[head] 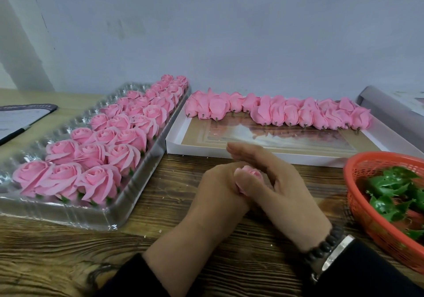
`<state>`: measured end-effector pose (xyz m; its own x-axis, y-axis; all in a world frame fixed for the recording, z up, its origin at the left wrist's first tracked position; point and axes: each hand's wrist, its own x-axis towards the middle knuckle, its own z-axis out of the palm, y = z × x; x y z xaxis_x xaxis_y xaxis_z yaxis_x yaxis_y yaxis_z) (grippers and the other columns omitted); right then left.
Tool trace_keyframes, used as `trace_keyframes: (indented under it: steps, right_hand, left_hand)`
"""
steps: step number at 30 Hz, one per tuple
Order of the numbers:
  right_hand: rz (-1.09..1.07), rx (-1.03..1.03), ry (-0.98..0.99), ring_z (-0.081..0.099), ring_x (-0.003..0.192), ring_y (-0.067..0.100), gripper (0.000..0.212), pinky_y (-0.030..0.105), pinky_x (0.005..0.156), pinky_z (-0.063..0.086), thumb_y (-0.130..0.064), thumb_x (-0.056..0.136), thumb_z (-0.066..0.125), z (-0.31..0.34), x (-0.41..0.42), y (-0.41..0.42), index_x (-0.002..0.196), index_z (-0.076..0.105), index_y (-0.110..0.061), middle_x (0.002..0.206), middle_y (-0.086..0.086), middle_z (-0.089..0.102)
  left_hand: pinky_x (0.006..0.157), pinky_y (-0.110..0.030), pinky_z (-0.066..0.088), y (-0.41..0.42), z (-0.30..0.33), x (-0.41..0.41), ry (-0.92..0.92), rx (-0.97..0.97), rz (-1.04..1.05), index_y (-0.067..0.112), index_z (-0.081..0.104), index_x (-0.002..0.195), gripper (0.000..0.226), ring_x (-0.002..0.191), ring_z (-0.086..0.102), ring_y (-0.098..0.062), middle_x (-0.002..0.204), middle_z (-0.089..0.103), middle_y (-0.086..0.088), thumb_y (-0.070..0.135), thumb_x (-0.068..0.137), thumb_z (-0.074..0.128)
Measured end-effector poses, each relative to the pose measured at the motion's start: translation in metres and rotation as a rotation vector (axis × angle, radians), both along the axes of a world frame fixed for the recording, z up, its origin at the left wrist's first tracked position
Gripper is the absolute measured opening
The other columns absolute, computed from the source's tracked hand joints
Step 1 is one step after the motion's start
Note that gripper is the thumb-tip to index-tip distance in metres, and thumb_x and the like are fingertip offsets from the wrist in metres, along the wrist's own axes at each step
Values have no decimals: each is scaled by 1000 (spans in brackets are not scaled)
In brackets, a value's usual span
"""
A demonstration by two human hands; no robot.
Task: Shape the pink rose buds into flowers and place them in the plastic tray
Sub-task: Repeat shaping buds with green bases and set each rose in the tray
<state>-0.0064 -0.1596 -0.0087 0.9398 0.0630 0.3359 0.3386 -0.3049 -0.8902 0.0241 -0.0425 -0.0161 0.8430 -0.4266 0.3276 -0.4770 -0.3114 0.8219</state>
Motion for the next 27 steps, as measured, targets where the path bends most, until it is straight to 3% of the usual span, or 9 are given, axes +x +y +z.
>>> trace_keyframes:
  steps: [3,5,7,10,16,18,20,22,27]
  right_hand:
    - [-93,14,-104,59,95,-11,36,5,80,41,-57,78,44,-4,0,13,101,64,-39,94,-29,66]
    - [-136,-26,-136,58,98,-9,27,8,85,41,-47,85,44,-7,1,18,97,65,-37,96,-26,67]
    - [-144,-74,-101,56,104,-8,30,16,93,42,-37,87,42,-7,4,16,99,69,-33,106,-24,65]
    - [-23,-166,5,54,109,-7,34,24,99,41,-33,85,40,-4,5,8,103,69,-32,112,-23,64]
    - [120,-212,21,55,107,-9,35,14,96,39,-27,84,43,1,1,4,110,64,-37,109,-20,67]
    - [115,-171,-1,55,108,-10,35,10,94,38,-28,83,49,2,0,2,114,61,-37,111,-20,66]
    - [96,-95,-32,54,110,-10,41,8,93,39,-29,78,60,0,0,0,118,57,-35,115,-19,65]
    - [75,-11,-37,55,111,-8,52,8,92,41,-33,70,69,-2,1,-2,120,54,-36,117,-17,64]
    - [20,90,-37,56,111,-5,53,13,91,45,-50,67,69,-5,2,-1,116,56,-37,118,-16,64]
  left_hand:
    - [67,-23,51,-6,0,-4,-121,73,85,23,65,76,16,76,62,-3,76,67,7,17,85,54]
    - [68,-13,48,-10,-1,-6,-128,31,77,20,67,85,16,77,61,4,75,65,11,20,85,51]
    - [66,-2,43,-9,-2,-4,-52,33,41,25,65,90,15,76,57,14,75,60,18,13,85,58]
    - [69,-4,46,-5,1,-1,154,27,-120,24,62,89,25,78,61,5,81,65,11,3,76,66]
    - [69,15,15,-6,0,3,-96,338,-223,7,54,122,37,87,26,22,109,53,10,12,86,53]
    - [71,10,29,-7,3,1,-31,233,-225,13,64,103,20,78,41,26,91,54,21,11,85,57]
    - [63,-4,43,-3,6,-2,98,15,-236,29,63,77,15,70,57,13,70,62,18,13,76,64]
    - [59,-10,45,0,7,-3,130,-104,-223,28,61,68,21,64,60,5,65,65,14,9,74,67]
    - [53,-5,40,-1,7,-3,51,-77,-66,32,56,59,32,57,57,6,57,62,20,8,78,64]
